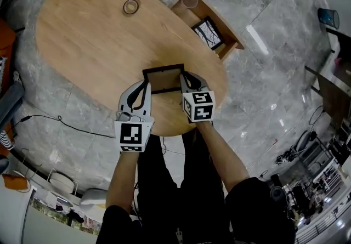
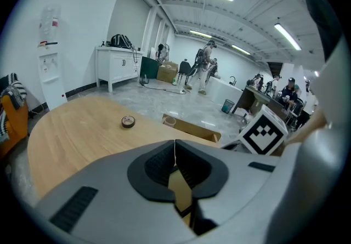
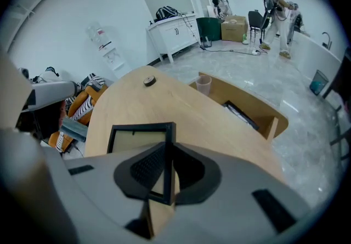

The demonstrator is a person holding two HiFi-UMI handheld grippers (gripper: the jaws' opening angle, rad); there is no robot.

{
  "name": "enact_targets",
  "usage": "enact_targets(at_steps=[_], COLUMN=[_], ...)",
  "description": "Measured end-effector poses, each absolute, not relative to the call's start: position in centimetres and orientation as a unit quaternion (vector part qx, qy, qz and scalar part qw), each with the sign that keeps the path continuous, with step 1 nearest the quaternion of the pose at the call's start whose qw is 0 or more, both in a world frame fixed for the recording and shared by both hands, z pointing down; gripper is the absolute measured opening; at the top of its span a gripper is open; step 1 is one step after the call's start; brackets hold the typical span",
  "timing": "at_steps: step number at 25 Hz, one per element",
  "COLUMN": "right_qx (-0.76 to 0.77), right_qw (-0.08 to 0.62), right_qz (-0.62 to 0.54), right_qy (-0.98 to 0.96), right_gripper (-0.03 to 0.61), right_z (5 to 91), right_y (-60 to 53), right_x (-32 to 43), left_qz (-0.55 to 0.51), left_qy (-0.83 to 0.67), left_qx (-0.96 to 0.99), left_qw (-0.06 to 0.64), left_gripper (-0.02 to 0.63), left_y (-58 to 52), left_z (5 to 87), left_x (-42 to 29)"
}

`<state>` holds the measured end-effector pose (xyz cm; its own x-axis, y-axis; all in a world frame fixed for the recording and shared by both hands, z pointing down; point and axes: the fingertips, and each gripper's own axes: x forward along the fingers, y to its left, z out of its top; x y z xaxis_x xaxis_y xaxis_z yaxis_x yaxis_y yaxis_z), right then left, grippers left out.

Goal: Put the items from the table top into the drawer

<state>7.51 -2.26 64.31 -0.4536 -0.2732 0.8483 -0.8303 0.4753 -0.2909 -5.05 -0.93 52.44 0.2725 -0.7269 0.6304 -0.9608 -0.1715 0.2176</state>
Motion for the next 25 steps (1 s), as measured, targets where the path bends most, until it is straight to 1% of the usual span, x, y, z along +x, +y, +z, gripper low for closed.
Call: enact_targets(at_steps=[5,15,25], right_qx=[0.382,0.455,0.522], right_qw=[0.362,0.326,0.287], right_qz=[0.360,0.362,0.382], right_qy=[-0.770,-0.745,-0.707], right_gripper=[0.052,0.052,0.052], right_z=[63.4,62.4,62.4], right_y=[-6.3,-14.3,-19.4], right_x=[9.6,16.8,23.6], left_qz=[0.201,0.207,0.211], left_qy=[-0.564,-0.544,-0.519], left_qx=[0.745,0.760,0.779], left_qw=[0.292,0.290,0.282], left_gripper=[0.015,0.015,0.015], left_y=[-2.6,-5.9,-9.9], left_z=[52.3,52.4,52.8], left_x=[-4.1,-0.5,3.4])
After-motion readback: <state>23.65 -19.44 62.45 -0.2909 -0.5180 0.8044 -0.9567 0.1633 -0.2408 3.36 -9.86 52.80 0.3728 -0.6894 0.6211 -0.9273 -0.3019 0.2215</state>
